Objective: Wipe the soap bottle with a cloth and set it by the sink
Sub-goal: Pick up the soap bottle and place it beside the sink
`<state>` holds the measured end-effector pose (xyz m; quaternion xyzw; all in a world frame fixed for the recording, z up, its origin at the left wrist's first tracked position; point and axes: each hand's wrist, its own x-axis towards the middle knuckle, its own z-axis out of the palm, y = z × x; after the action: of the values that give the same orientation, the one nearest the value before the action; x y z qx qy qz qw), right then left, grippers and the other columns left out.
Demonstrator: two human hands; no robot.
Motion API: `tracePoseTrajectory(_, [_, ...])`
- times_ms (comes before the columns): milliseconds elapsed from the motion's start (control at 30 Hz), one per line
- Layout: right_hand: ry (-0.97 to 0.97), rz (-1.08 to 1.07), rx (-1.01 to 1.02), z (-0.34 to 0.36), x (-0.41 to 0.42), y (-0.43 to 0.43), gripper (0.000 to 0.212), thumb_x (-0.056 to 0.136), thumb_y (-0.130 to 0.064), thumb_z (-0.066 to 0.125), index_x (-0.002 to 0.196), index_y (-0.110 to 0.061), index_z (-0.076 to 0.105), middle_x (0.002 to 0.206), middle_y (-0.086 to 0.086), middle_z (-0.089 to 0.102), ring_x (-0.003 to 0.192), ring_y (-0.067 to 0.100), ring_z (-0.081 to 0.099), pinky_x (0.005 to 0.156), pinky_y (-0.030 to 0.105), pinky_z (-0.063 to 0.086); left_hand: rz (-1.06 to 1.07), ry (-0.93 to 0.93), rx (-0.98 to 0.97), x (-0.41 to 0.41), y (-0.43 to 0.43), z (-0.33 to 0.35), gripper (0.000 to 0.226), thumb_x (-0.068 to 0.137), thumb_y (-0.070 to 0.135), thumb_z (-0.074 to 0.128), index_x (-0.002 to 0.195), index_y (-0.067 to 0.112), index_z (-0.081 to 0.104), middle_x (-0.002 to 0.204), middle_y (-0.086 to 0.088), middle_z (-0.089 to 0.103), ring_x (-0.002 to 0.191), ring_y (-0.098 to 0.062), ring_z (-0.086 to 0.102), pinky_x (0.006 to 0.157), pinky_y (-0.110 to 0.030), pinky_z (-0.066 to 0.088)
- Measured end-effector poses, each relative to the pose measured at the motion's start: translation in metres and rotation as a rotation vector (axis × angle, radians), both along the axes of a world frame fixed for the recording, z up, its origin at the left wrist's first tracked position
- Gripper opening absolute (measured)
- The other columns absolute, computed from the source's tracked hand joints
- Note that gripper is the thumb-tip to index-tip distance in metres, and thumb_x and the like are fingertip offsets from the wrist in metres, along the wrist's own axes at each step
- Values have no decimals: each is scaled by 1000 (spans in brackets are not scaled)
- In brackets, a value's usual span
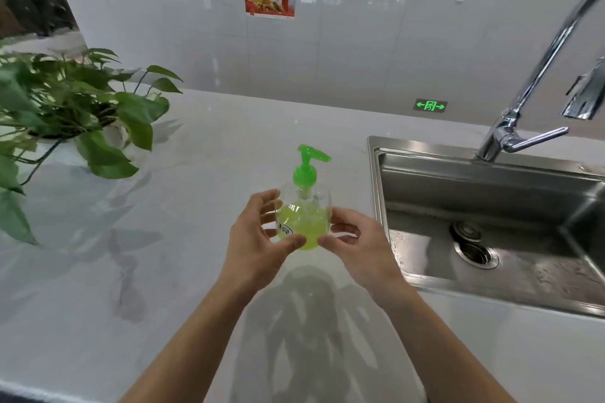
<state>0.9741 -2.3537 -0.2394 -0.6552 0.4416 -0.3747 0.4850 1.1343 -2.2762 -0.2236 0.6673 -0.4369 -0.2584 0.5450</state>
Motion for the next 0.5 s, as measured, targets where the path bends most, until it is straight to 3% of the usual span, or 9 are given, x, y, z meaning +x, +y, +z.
tracePoseTrajectory(267, [27,-48,-2,-2,-31,-44,42,80,-5,80,120,-17,72,109,-2,73,100,17,63,87,35,55,-66,-26,7,-25,-56,-4,80,68,5,91,137,16,52,128,-3,64,113,-17,65,95,-41,59])
tracePoseTrajectory(400, [60,-55,-1,-9,-38,-66,40,79,-11,81,117,-24,73,110,-10,71,100,8,59,77,23,42,-66,-27,19,-33,-78,-9,81,68,6,91,137,16,51,128,-3,64,114,-18,65,96,-43,58])
tracePoseTrajectory(500, [77,-52,4,-14,-40,-82,39,79,-13,81,116,-24,73,111,-8,71,102,10,58,75,19,39,-62,-31,32,-37,-91,-13,81,68,7,91,137,16,50,129,-4,64,115,-20,64,97,-43,58])
